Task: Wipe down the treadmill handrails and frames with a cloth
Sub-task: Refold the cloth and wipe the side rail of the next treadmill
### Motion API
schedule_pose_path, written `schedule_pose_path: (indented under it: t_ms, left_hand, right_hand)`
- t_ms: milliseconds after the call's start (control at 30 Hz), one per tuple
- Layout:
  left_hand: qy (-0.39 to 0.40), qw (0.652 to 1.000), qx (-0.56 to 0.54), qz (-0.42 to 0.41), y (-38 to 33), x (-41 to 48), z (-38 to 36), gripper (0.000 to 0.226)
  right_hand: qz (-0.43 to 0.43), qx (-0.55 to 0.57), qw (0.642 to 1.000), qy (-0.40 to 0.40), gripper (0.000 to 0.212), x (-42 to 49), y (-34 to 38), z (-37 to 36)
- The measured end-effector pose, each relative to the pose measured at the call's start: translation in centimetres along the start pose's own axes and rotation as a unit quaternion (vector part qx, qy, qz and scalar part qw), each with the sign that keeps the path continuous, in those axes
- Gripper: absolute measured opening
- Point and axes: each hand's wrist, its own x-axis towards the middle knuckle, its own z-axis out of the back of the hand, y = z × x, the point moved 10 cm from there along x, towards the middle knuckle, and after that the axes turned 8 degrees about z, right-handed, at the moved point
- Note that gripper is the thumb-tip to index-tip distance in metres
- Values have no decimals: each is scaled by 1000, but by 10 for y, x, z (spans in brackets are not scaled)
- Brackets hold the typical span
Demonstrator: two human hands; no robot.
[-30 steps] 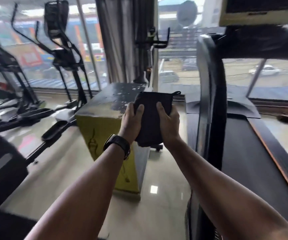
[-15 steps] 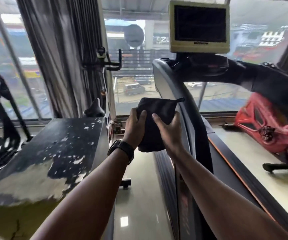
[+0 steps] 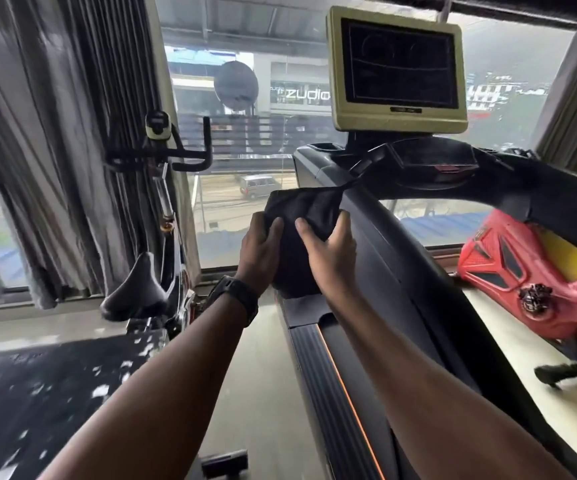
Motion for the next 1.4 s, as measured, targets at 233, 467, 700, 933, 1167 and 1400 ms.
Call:
schedule_pose_path:
  t_ms: [233, 467, 700, 933, 1167, 1400]
  left_hand:
    - [7, 996, 45, -81, 31, 171, -30, 26]
    - [30, 992, 24, -116, 47, 332, -77, 38]
    - [86, 977, 85, -174, 53, 423, -118, 43]
    - [163, 936, 122, -287, 60, 491, -156, 50]
    - [280, 791, 189, -511, 77, 530, -204, 67]
    - [388, 688, 122, -601, 78, 550, -230, 76]
  right_hand:
    - [45, -69, 995, -55, 54, 112, -57, -87]
    - [62, -138, 985, -86, 65, 233, -104, -155]
    - [81, -199, 970, -114, 62, 295, -131, -190]
    - [99, -334, 929, -123, 81, 338, -140, -222]
    - [130, -419, 865, -243, 75, 334, -152, -238]
    - [167, -611, 683, -363, 24, 313, -163, -278]
